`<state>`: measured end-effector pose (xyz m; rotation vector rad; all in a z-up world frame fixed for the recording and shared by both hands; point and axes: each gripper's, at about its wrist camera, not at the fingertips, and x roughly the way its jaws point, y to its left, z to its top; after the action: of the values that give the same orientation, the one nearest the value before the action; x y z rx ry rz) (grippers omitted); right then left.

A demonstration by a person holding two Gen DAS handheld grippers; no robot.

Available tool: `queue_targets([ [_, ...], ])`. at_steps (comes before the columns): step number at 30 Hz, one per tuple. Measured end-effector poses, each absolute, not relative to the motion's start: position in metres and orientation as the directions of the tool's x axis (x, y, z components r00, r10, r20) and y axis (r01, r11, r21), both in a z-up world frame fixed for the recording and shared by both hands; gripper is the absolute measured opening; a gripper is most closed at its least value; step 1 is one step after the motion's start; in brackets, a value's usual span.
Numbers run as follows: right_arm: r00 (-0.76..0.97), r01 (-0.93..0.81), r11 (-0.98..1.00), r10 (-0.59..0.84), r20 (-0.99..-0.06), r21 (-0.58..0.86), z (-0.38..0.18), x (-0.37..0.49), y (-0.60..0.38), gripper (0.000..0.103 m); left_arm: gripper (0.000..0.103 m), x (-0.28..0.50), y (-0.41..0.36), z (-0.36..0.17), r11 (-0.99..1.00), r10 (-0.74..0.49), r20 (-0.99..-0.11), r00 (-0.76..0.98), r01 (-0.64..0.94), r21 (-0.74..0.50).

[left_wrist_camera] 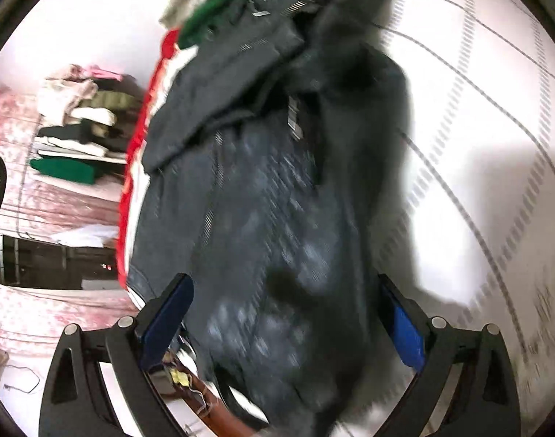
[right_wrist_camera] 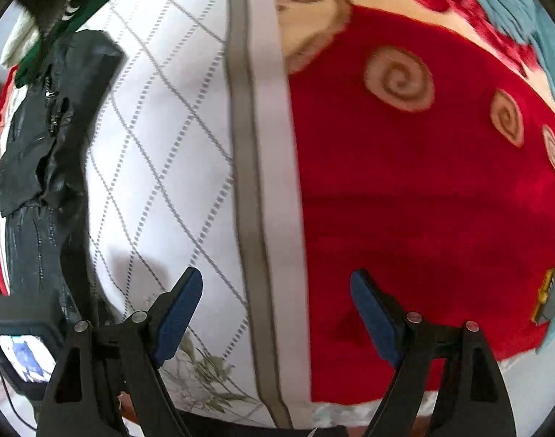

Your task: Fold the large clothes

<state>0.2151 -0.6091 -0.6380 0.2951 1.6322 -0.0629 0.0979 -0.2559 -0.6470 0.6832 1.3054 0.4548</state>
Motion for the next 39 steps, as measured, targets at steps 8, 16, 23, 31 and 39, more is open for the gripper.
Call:
queue_targets([
  [8,0.039,0.172,0.899,0.403,-0.914,0.403,-0.662,0.297,-0.546,0.085,0.009,0.106,-0.227,-0.622,0.861,0.488,-0.842,0.228,0.031,0.507],
  [16,0.113,0.220,0.628,0.744,-0.659,0.746,-0.692,0.354,-0.472,0.085,0.005,0.111,-0.214,-0.576,0.929,0.361,-0.886,0.291,-0.025,0.370],
  [23,0.169,0.310,0.551,0.770,-0.615,0.775,-0.694,0.379,-0.410,0.026,0.003,0.122,-0.177,-0.544,0.964,0.258,-0.912,0.320,-0.021,0.266],
  [31,0.182,0.221,0.673,0.683,-0.708,0.706,-0.590,0.387,-0.355,0.022,0.003,0.130,-0.089,-0.493,0.998,0.058,-0.946,0.319,-0.049,0.044],
  [39,0.111,0.025,0.817,0.570,-0.814,0.575,-0.516,0.421,-0.198,0.021,0.011,0.136,0.032,-0.486,0.984,-0.030,-0.953,0.302,-0.157,-0.081],
])
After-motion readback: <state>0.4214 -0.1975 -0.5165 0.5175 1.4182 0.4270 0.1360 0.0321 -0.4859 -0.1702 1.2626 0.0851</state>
